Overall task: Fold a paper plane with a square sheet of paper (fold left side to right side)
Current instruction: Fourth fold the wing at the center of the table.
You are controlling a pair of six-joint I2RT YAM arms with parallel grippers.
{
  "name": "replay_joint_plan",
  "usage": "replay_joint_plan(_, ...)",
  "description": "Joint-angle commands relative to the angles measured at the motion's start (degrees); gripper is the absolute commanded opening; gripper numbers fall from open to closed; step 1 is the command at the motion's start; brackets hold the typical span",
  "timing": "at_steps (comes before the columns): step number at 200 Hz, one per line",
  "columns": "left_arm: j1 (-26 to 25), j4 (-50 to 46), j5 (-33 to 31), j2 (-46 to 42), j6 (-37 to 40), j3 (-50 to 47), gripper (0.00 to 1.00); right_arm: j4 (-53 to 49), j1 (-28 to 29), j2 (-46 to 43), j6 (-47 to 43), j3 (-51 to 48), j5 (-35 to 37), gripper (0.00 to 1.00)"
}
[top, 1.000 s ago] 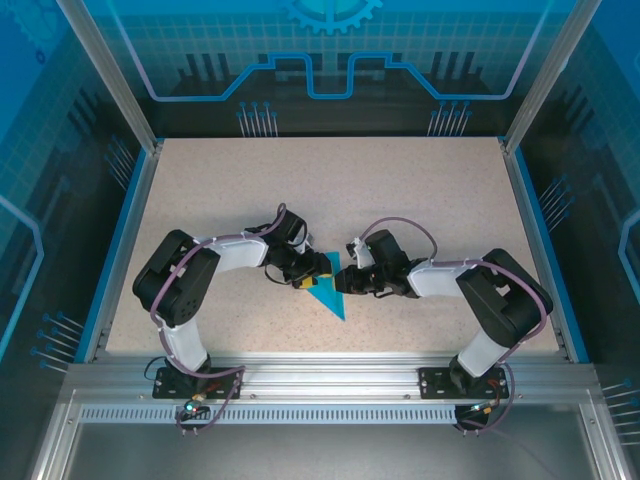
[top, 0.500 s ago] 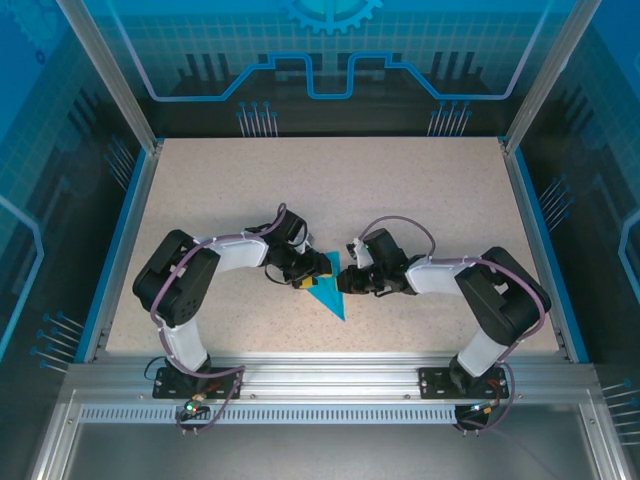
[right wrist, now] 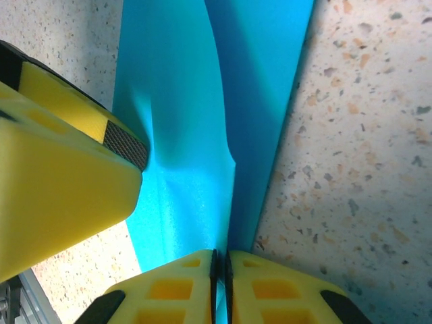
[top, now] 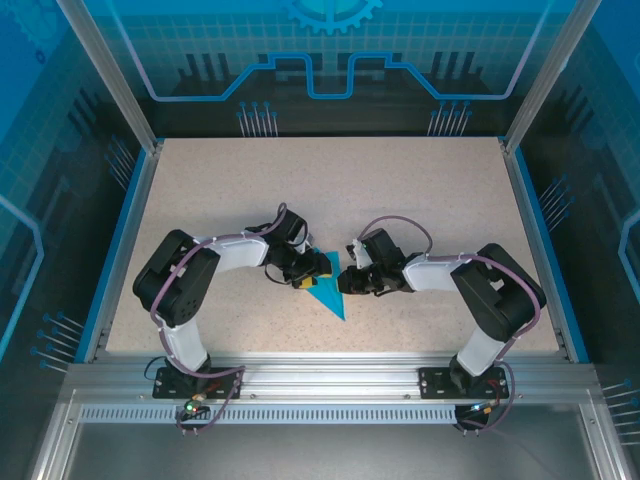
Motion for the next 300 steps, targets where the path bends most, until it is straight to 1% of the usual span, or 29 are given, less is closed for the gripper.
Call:
replay_joint_plan(1, -0.23, -3.36, -2.15, 1.25, 1.26, 0.43, 0.55, -2.11, -0.20, 1.20, -1.13, 1.47, 0.68, 0.13)
replay_joint_plan(109, -0.31, -3.31, -2.32, 1.25, 1.32, 0.20, 0.55, -4.98, 0.07, 1.05, -2.10, 2.26, 2.73, 0.14)
replay_joint_plan(149, -0.27, -3.29, -2.29, 1.37, 1.33, 0.11, 0.55, -3.54, 0.50, -0.96, -2.10, 1.82, 0.58, 0.14)
replay_joint_plan(197, -0.28, -3.11, -2.37, 1.38, 1.32, -0.14, 0.55, -4.00, 0.65, -1.89, -2.10, 1.65, 1.50, 0.14)
replay_joint_plan(300, -0.30, -3.64, -2.33, 1.30, 1.50, 0.38, 0.55, -6.17, 0.83, 0.92, -2.63, 3.27, 3.09, 0.14)
